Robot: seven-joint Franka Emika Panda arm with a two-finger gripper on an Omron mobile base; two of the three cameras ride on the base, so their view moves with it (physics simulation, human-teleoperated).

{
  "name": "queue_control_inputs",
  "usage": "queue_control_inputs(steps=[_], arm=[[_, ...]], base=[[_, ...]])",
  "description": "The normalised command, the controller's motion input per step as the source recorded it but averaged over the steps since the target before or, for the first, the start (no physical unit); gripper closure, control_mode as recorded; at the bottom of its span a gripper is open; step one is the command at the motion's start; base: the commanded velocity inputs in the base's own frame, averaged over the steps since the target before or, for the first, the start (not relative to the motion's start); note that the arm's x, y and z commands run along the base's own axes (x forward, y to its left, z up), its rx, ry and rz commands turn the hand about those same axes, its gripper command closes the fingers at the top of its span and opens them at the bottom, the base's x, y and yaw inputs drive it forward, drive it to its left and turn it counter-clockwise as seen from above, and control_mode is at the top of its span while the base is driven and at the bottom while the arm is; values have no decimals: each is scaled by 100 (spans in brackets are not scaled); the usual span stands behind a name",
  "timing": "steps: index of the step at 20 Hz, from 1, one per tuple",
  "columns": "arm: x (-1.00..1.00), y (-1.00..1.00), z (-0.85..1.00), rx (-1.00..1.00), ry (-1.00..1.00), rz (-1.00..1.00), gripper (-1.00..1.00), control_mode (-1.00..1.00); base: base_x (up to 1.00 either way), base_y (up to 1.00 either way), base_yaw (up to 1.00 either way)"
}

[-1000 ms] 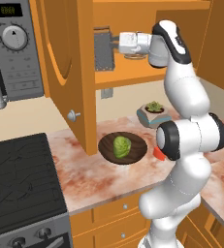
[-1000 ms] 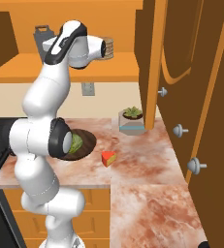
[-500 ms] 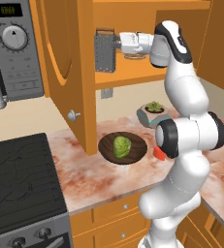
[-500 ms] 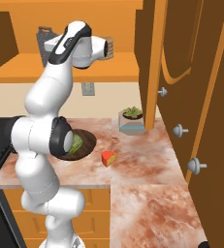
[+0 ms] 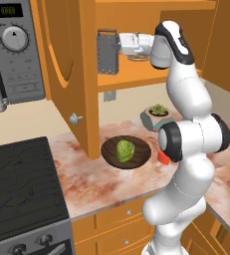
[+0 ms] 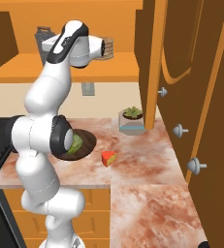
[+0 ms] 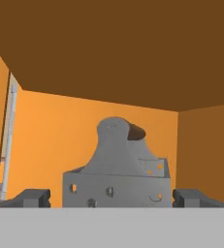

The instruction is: Pick the cheese from the fridge and the cheese grater from the cabinet and place them next to the salad bowl.

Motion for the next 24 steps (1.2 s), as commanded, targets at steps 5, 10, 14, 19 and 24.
queue_control_inputs(steps=[5,10,14,19,24], arm=[[3,11,0,0,0,0,-100,-100],[0,0,0,0,0,0,100,-100],[0,0,0,0,0,0,100,-100],[-20,2,6,0,0,0,100,-100],[-58,4,41,0,-2,-1,100,-100]], base=[[0,0,0],[0,0,0],[0,0,0],[0,0,0],[0,0,0]])
